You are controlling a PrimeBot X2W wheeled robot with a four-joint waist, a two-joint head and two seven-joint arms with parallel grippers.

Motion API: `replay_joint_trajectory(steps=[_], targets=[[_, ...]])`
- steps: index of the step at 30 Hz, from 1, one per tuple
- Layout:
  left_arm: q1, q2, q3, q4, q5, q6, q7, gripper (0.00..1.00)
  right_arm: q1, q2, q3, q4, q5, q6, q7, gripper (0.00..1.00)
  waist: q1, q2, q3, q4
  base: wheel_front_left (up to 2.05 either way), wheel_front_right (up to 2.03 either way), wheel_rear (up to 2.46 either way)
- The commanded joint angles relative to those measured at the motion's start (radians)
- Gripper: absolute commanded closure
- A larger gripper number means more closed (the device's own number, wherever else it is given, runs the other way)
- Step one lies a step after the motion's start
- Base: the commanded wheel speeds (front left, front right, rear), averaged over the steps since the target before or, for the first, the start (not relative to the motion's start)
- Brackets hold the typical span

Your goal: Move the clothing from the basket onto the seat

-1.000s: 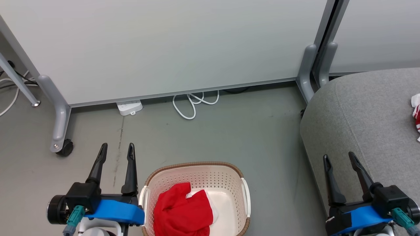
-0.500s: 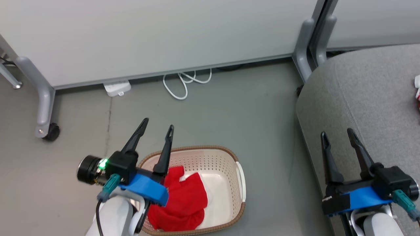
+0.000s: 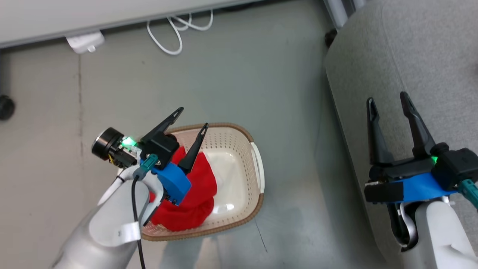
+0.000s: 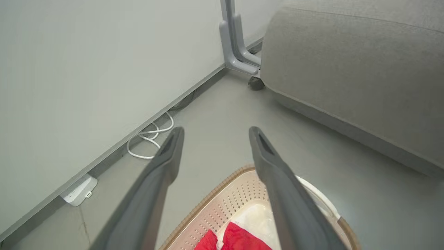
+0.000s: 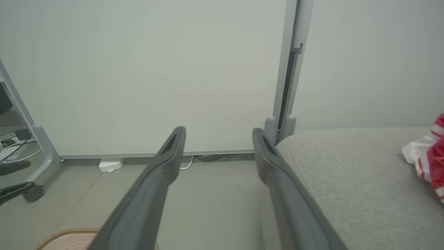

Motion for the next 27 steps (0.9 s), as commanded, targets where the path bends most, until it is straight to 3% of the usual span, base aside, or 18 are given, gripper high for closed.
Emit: replay_joint_trajectory(steps=[1,14,21,27], targets=[[-0.038,0.015,-0.032,0.026,-0.007,-0.001,-0.003,0.00,-0.023,0.001,-0.001,-0.007,0.006,0.000,-0.001,0.00,-0.0002,0.0000,0.071,-0.028,0.00,0.00,0.00],[-0.250,0.070,-0.432,0.281,-0.139,-0.001,0.003,0.00,-0.131,0.001,0.020,-0.042,0.012,0.000,-0.001,0.00,-0.0002,0.0000,0.256,-0.087,0.00,0.00,0.00],[-0.324,0.084,-0.583,0.347,-0.210,-0.001,0.043,0.00,-0.174,0.001,0.026,-0.068,0.013,0.000,-0.001,0.00,-0.0002,0.0000,0.341,-0.111,0.00,0.00,0.00],[-0.364,0.101,-0.628,0.363,-0.235,-0.001,0.133,0.00,-0.209,0.001,0.033,-0.095,0.016,0.000,-0.001,0.00,-0.0002,0.0000,0.423,-0.127,0.00,0.00,0.00]])
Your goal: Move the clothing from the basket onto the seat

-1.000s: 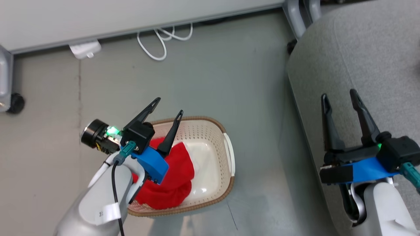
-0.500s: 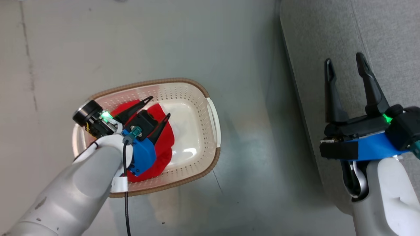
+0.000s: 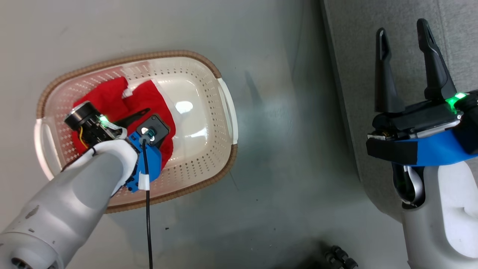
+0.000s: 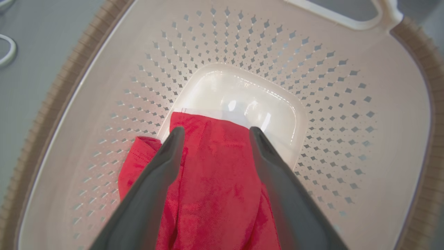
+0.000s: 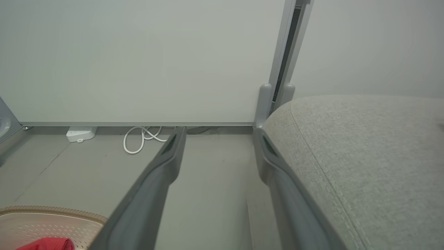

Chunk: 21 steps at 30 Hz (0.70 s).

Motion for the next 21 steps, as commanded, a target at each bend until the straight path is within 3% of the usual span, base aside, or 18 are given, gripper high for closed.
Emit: replay_joint_trajectory(steps=[1,21], targets=[[-0.023,0.017,-0.004,0.000,0.004,-0.001,0.024,0.00,-0.025,0.001,0.004,-0.010,0.006,0.000,-0.001,0.00,-0.0002,0.0000,0.047,-0.017,0.00,0.00,0.00],[-0.137,0.105,-0.006,-0.009,0.079,-0.001,0.379,0.00,-0.075,0.001,0.032,-0.116,0.006,0.000,-0.001,0.00,-0.0002,0.0000,0.274,-0.059,0.00,0.00,0.00]])
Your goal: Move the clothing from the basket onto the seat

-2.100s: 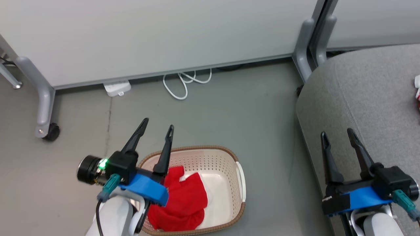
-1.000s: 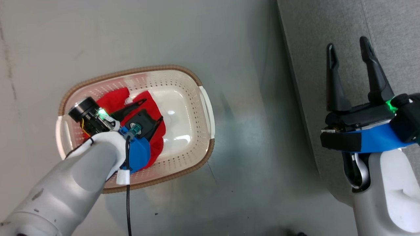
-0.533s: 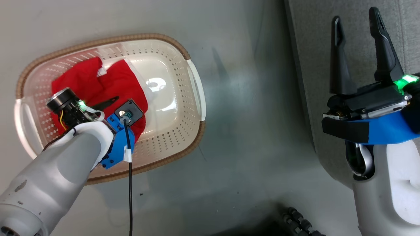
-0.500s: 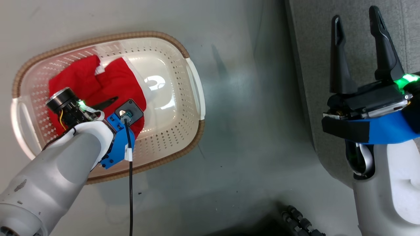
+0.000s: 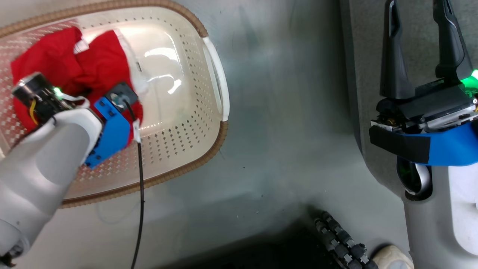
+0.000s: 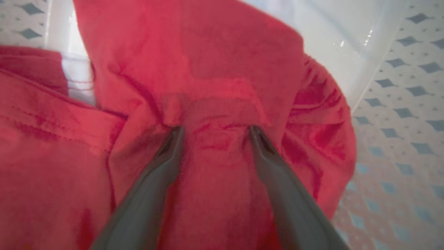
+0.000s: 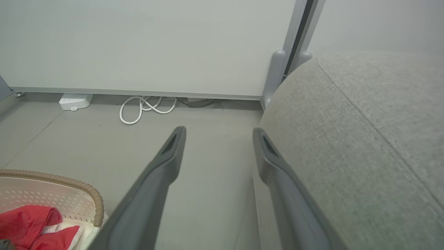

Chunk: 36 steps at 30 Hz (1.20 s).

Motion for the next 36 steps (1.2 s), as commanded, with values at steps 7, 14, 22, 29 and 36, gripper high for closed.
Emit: replay_joint_trajectory(steps=[7,14,22,29,36], targets=[[-0.063,0.017,-0.003,0.030,-0.015,0.001,0.043,0.00,-0.008,0.001,0.000,-0.029,0.008,0.000,-0.001,0.00,-0.0001,0.0000,0.062,-0.017,0.00,0.00,0.00],[-0.062,-0.003,-0.003,0.062,-0.007,0.002,0.050,0.49,0.002,0.001,-0.008,-0.034,0.008,0.000,-0.001,0.00,-0.0001,0.0000,0.067,-0.016,0.00,0.00,0.00],[-0.045,-0.015,-0.005,0.049,-0.021,-0.002,0.067,1.00,-0.009,0.001,-0.010,-0.033,0.011,0.000,-0.001,0.00,-0.0001,0.0000,0.061,-0.016,0.00,0.00,0.00],[-0.036,-0.030,-0.004,0.030,-0.024,-0.002,0.052,1.00,-0.015,0.001,-0.014,-0.020,0.006,0.000,-0.001,0.00,-0.0001,0.0000,0.040,-0.006,0.00,0.00,0.00],[-0.022,-0.057,-0.003,0.026,-0.045,0.000,0.009,1.00,-0.019,0.001,-0.022,-0.005,-0.003,0.000,-0.001,0.00,-0.0001,0.0000,-0.006,0.017,0.00,0.00,0.00]])
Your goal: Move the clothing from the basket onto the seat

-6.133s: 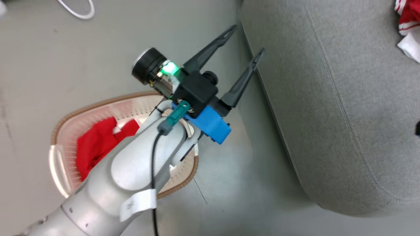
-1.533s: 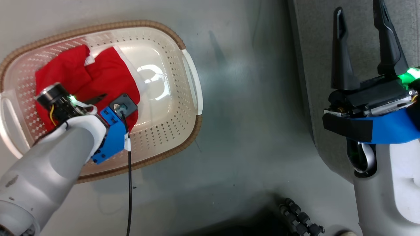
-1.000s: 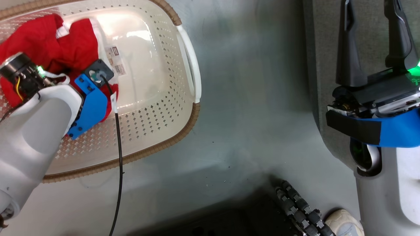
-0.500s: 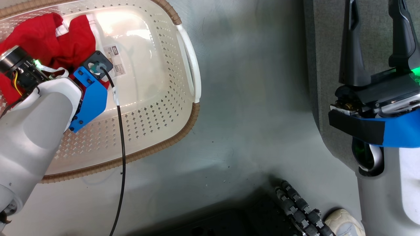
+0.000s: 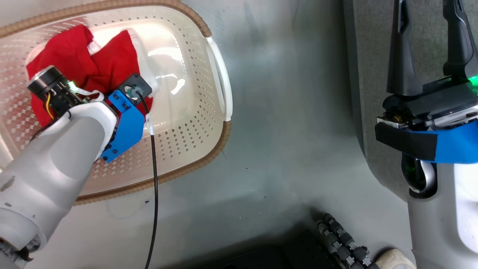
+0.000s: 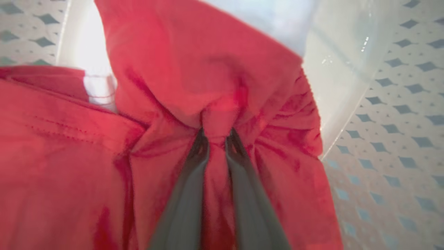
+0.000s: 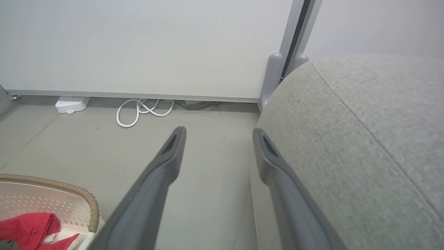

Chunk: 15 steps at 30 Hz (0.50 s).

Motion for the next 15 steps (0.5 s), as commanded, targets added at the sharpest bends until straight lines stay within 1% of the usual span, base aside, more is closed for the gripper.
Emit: replay_joint_trajectory(steps=[1,9,10,15], targets=[[0.012,-0.013,-0.002,-0.001,-0.009,0.000,-0.019,1.00,-0.014,0.001,-0.003,0.006,-0.007,0.000,-0.001,0.00,-0.0002,0.0000,-0.024,0.015,0.00,0.00,0.00],[0.034,-0.073,-0.002,-0.009,-0.038,0.000,-0.109,1.00,-0.005,0.001,-0.015,0.034,-0.032,0.000,-0.001,0.00,-0.0002,0.0000,-0.103,0.063,0.00,0.00,0.00],[0.034,-0.073,-0.002,-0.009,-0.038,0.000,-0.109,1.00,-0.005,0.001,-0.015,0.034,-0.032,0.000,-0.001,0.00,-0.0002,0.0000,-0.103,0.063,0.00,0.00,0.00],[0.051,-0.108,-0.002,-0.009,-0.069,0.000,-0.177,1.00,0.022,0.001,-0.025,0.050,-0.045,0.000,-0.001,0.00,-0.0002,0.0000,-0.167,0.095,0.00,0.00,0.00]])
